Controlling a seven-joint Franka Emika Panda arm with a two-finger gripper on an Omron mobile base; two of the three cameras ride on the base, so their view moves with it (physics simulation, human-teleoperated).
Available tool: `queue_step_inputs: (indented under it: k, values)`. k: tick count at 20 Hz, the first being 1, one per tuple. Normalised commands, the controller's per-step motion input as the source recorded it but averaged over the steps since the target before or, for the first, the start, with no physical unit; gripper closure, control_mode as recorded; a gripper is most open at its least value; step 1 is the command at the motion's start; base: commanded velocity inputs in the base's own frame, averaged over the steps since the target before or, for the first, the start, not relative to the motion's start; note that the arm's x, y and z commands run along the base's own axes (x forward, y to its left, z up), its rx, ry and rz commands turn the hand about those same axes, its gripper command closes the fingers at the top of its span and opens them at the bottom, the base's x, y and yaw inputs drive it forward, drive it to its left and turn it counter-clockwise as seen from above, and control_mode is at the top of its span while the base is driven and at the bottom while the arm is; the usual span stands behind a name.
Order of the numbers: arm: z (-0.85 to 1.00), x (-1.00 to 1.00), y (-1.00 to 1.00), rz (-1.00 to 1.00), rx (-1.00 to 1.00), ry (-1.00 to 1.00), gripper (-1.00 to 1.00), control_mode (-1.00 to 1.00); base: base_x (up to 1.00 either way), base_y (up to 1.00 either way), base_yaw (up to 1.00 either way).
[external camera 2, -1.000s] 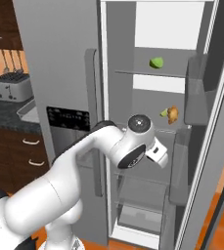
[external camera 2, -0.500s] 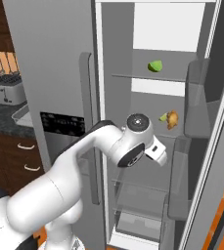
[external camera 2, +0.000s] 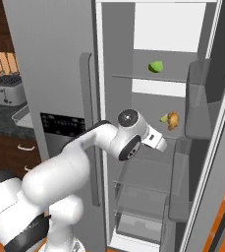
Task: Place one lemon wedge and one chicken drumstick in each tupperware on the nearby counter, to pack two identical lunches.
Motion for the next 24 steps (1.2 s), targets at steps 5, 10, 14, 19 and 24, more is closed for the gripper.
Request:
queue_step_inputs:
  k: [5, 10, 14, 19, 24]
  values:
    - [0.29, 0.69, -0.26, 0.00, -0.05, 0.17, -1.00, -1.00, 0.00, 0.00, 0.00]
    - [0.05, 0.52, -0.49, 0.00, 0.01, 0.14, -1.00, -1.00, 0.00, 0.00, 0.00]
    - [-0.05, 0.55, -0.33, 0.05, 0.02, 0.03, -1.00, -1.00, 0.00, 0.00, 0.00]
    - [-0.21, 0.51, -0.26, 0.10, 0.02, 0.01, -1.00, -1.00, 0.00, 0.00, 0.00]
    - [-0.15, 0.44, -0.28, 0.04, 0.00, 0.04, -1.00, -1.00, 0.00, 0.00, 0.00]
